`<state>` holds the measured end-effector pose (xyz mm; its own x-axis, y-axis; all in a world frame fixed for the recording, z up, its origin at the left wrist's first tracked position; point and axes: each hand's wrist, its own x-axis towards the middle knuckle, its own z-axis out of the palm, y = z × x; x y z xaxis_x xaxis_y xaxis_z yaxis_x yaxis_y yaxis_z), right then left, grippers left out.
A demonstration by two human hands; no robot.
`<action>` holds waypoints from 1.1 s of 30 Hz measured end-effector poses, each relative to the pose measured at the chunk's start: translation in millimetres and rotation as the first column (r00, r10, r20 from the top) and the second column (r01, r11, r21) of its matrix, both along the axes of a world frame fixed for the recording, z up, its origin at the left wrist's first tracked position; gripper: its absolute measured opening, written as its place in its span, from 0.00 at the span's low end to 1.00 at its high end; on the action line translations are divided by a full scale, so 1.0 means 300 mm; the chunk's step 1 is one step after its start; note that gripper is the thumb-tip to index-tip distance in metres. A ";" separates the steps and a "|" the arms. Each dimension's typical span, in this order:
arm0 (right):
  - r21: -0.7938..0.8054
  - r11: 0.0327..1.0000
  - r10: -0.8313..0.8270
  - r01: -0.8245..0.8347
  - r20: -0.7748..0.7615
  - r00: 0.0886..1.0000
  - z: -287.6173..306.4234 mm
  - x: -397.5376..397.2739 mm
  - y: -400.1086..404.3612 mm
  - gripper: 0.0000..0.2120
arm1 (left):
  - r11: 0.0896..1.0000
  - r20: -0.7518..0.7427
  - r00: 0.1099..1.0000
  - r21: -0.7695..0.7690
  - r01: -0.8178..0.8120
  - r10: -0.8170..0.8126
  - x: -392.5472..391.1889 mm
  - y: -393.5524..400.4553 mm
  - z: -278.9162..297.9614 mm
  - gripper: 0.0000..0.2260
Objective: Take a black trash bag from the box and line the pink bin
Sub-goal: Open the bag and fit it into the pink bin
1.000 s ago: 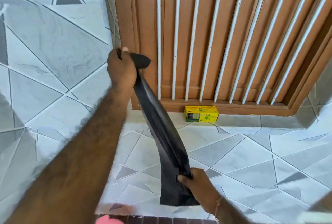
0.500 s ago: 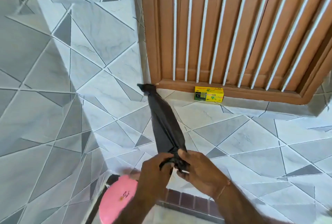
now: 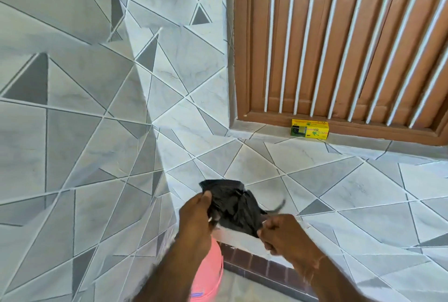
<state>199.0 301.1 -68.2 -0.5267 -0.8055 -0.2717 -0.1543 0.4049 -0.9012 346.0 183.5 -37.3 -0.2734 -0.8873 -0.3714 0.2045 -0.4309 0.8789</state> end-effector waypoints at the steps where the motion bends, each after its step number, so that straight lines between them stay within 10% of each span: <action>1: 0.129 0.990 0.081 -0.064 -0.137 0.987 -0.016 0.017 -0.003 0.13 | 0.999 -0.063 0.998 0.048 -0.023 0.026 0.025 -0.015 0.019 0.06; 4: 0.421 0.907 0.287 -0.007 -0.606 0.742 -0.002 0.135 -0.029 0.09 | 0.998 -0.087 0.995 -0.019 -0.054 0.052 0.126 -0.074 0.057 0.04; 6: 0.162 0.986 0.107 0.048 -0.818 0.565 0.076 0.225 -0.057 0.06 | 0.982 0.004 0.999 -0.187 -0.034 0.035 0.174 -0.100 0.069 0.03; 9: -0.243 0.968 -0.090 -0.056 -0.550 0.830 0.196 0.395 -0.159 0.12 | 0.960 0.059 0.998 -0.279 0.026 -0.010 0.248 -0.141 0.068 0.06; 13: -0.257 0.966 -0.042 -0.020 -0.234 0.971 0.178 0.543 -0.294 0.04 | 0.961 -0.012 0.993 -0.252 0.114 -0.121 0.329 -0.185 0.068 0.06; 18: -0.282 0.952 -0.127 0.116 -0.019 0.992 0.125 0.549 -0.291 0.08 | 0.973 -0.020 0.994 -0.207 0.098 -0.104 0.471 -0.267 0.043 0.07; 25: -0.279 0.859 -0.430 0.429 0.061 0.901 0.094 0.360 -0.245 0.08 | 0.706 0.649 0.741 -0.607 0.366 0.174 0.614 -0.382 0.010 0.07; 28: -0.230 0.882 -0.460 0.411 -0.227 0.859 0.089 0.345 -0.247 0.07 | 0.827 0.460 0.881 -0.536 0.172 0.114 0.564 -0.350 0.033 0.06; 30: -0.298 0.878 -0.476 0.374 -0.625 0.618 0.096 0.360 -0.260 0.16 | 0.858 0.363 0.928 -0.500 0.119 0.083 0.508 -0.315 0.056 0.11; 32: -0.503 0.851 -0.515 0.154 -0.737 0.439 0.128 0.385 -0.272 0.21 | 0.814 0.371 0.927 -0.554 0.175 0.053 0.460 -0.276 0.081 0.16; 33: -0.505 0.863 -0.444 0.012 -0.746 0.497 0.169 0.415 -0.280 0.22 | 0.796 0.369 0.929 -0.570 0.203 0.027 0.436 -0.261 0.097 0.17</action>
